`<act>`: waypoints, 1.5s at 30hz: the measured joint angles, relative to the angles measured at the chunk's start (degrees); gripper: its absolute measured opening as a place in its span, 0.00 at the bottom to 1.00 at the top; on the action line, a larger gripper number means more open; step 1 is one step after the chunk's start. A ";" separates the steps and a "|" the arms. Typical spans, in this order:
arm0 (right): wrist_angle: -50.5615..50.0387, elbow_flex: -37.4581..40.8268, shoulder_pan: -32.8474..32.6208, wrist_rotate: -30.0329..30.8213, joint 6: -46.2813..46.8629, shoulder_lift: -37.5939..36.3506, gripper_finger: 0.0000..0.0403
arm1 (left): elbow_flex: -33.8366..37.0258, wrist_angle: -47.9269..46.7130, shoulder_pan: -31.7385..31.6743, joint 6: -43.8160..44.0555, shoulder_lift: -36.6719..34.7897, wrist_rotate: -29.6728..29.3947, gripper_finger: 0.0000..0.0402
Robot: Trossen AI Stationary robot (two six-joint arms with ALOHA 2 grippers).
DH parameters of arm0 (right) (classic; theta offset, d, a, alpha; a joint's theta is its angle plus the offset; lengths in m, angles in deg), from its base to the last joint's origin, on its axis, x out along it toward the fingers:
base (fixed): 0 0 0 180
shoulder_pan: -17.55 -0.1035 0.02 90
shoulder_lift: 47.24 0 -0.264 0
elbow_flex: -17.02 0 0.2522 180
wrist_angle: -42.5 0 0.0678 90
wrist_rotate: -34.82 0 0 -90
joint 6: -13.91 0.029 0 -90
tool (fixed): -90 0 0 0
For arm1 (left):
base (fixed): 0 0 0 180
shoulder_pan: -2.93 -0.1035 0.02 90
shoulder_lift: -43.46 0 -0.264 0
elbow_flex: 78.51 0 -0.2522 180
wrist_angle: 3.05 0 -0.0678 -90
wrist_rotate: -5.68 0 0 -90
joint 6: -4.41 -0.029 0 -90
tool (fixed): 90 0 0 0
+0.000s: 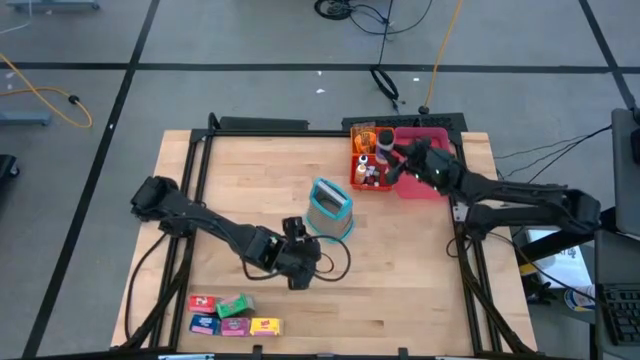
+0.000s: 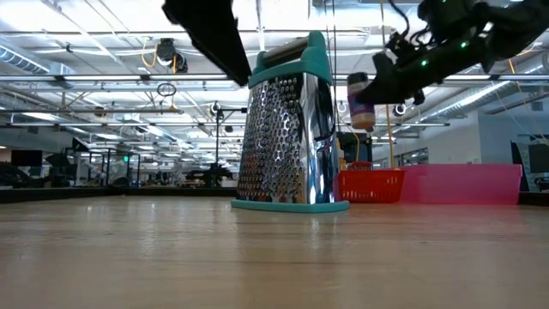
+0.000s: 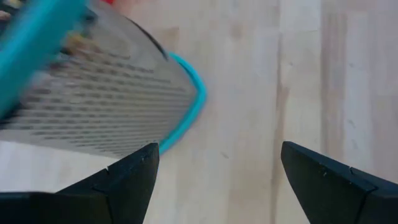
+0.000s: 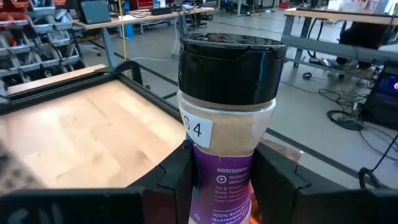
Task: Pick & Place Kitchen Items
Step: Put the purple seasoning bottle into the orange bin
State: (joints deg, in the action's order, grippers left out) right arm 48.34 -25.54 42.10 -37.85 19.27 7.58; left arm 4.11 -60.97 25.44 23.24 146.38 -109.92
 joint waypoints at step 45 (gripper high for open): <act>26.88 -4.13 15.16 -14.28 0.78 33.70 0.30 | 13.87 22.17 -4.56 -4.18 0.02 6.28 0.85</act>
State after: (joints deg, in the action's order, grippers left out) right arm 75.22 -29.67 57.25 -52.13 20.04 41.28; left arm 17.98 -38.80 20.89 19.07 146.40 -103.65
